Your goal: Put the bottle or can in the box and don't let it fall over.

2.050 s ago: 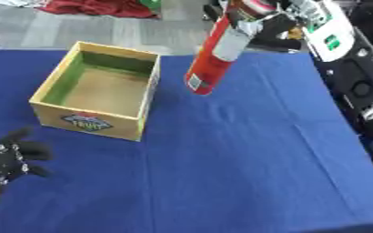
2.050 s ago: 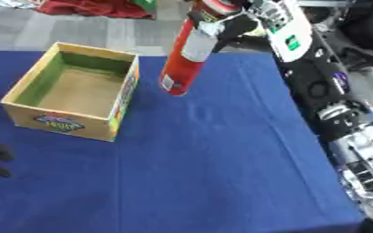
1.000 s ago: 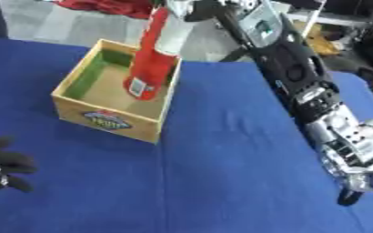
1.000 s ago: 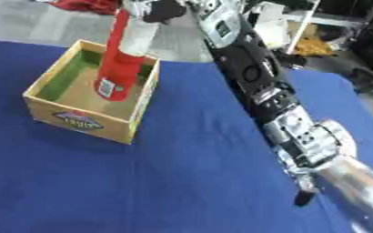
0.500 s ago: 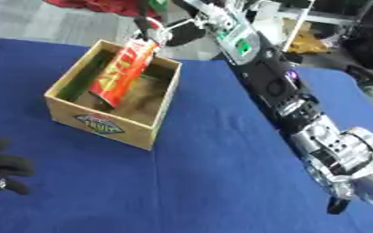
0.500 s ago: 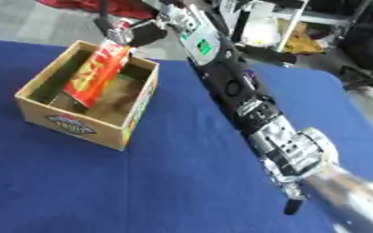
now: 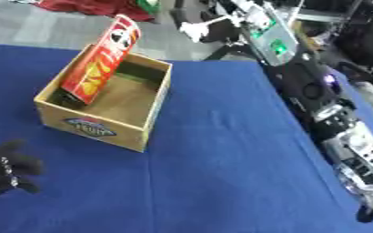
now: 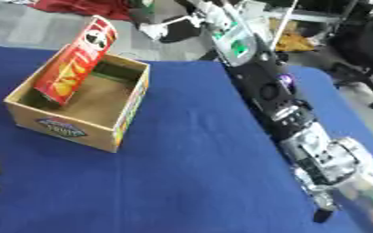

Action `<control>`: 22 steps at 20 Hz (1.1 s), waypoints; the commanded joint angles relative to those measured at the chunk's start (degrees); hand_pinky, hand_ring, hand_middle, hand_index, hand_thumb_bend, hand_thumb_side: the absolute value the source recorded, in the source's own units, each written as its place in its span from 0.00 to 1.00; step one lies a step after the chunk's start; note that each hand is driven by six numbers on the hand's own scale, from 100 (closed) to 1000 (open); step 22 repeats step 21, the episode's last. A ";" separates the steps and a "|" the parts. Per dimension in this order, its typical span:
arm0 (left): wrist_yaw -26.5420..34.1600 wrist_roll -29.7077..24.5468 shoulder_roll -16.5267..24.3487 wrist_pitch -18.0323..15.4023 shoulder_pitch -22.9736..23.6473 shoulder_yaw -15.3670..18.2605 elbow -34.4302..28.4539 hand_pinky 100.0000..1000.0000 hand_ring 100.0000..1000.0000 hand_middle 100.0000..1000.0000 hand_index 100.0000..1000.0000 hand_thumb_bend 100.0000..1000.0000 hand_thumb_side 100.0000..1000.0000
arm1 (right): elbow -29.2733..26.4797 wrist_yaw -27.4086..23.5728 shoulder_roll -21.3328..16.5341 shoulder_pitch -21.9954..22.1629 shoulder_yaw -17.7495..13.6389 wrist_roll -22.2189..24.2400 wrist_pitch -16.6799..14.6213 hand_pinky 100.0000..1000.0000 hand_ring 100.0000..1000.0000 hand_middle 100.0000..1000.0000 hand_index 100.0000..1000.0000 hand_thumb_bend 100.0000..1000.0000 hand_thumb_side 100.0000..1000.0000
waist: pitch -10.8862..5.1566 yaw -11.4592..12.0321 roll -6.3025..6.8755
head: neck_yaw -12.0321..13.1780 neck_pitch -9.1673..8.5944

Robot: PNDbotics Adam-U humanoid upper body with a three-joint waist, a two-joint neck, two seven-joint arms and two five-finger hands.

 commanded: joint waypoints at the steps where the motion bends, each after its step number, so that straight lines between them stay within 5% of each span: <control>1: -0.79 1.12 0.26 -0.03 0.37 1.11 -0.47 0.59 0.72 0.68 0.97 0.00 0.89 | -10.26 -8.65 -5.46 6.84 -3.54 2.18 0.17 0.89 0.82 0.88 0.92 0.00 0.23 | -1.02 -1.74 0.54 | 2.99 0.38; 3: -1.18 1.32 0.29 -0.18 1.03 1.23 -0.62 0.59 0.72 0.68 0.97 0.00 0.89 | -16.80 -12.86 -5.26 14.21 -7.38 2.98 3.02 0.87 0.81 0.86 0.91 0.00 0.28 | -1.05 -3.54 0.85 | 5.08 0.61; 6: -1.61 1.93 0.56 -0.51 2.10 1.81 -0.97 0.59 0.72 0.68 0.97 0.00 0.89 | -23.76 -16.90 0.15 24.14 -14.36 4.42 8.78 0.80 0.75 0.81 0.87 0.00 0.36 | -1.19 -6.00 1.49 | 8.12 1.36; 11: -2.31 2.97 0.92 -0.84 3.76 2.62 -1.46 0.59 0.72 0.68 0.97 0.00 0.90 | -27.77 -25.21 9.89 36.85 -19.57 8.44 20.05 0.73 0.69 0.77 0.83 0.00 0.42 | -1.43 -9.61 1.93 | 12.12 2.62; 18: -3.43 3.73 1.05 -1.62 5.91 2.98 -1.62 0.60 0.72 0.68 0.97 0.00 0.89 | -29.68 -25.70 21.76 43.72 -19.49 14.80 27.40 0.72 0.72 0.79 0.83 0.00 0.45 | -2.45 -12.90 3.56 | 16.37 4.75; 22: -3.75 3.95 0.82 -1.88 6.59 3.02 -1.54 0.60 0.72 0.68 0.97 0.00 0.90 | -29.18 -25.45 24.65 44.79 -18.72 15.83 29.85 0.71 0.71 0.79 0.82 0.00 0.46 | -2.81 -13.47 4.18 | 17.47 5.31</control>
